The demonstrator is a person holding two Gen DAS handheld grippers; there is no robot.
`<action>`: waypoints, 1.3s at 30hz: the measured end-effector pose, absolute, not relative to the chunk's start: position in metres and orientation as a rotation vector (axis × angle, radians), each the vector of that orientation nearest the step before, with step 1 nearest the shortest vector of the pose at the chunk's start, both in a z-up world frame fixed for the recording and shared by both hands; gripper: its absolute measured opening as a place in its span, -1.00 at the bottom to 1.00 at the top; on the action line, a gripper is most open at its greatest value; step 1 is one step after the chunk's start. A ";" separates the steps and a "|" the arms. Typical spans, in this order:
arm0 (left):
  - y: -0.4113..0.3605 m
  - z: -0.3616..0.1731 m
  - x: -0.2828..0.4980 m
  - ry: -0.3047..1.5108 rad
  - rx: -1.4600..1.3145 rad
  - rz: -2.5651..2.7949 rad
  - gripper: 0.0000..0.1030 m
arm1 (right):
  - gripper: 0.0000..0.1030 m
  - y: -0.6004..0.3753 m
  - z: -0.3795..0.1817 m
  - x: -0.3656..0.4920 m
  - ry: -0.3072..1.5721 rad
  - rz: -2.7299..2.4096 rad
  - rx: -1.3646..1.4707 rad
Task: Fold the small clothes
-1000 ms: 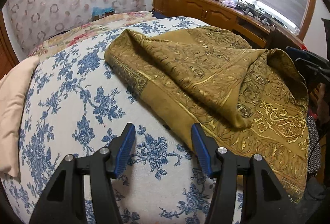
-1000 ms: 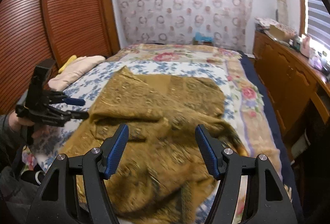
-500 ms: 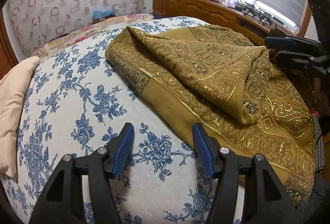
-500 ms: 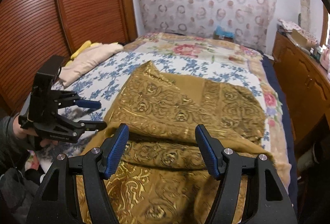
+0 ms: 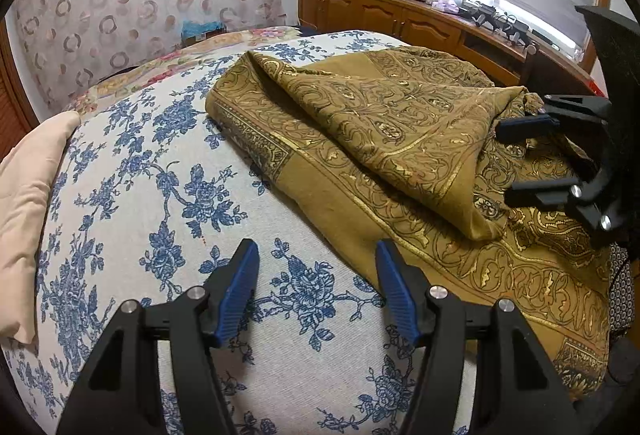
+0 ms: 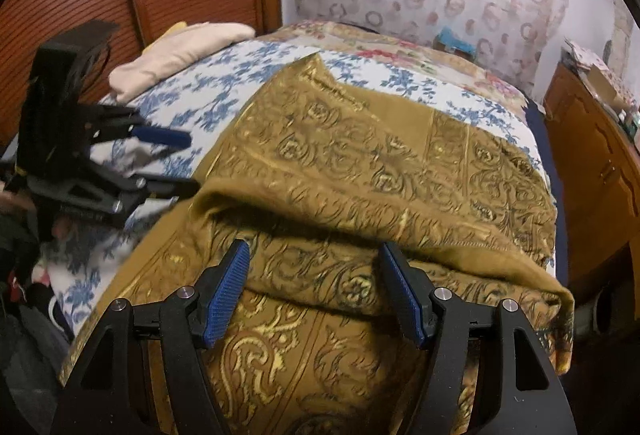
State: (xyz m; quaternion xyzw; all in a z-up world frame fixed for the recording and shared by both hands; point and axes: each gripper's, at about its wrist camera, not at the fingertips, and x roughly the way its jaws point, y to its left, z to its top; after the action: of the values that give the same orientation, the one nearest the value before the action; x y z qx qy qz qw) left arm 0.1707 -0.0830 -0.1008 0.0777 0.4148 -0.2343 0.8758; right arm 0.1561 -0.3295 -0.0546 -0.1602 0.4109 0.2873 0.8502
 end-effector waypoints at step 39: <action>-0.081 -0.102 0.172 0.866 0.147 -0.490 0.22 | -0.99 -0.300 -0.063 0.178 0.893 0.690 -0.677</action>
State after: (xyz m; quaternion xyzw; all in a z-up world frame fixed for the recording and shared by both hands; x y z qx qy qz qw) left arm 0.1716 -0.0812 -0.1019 0.0704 0.4151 -0.2348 0.8761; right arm 0.1784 -0.3003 -0.0633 -0.3145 0.4149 0.3207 0.7912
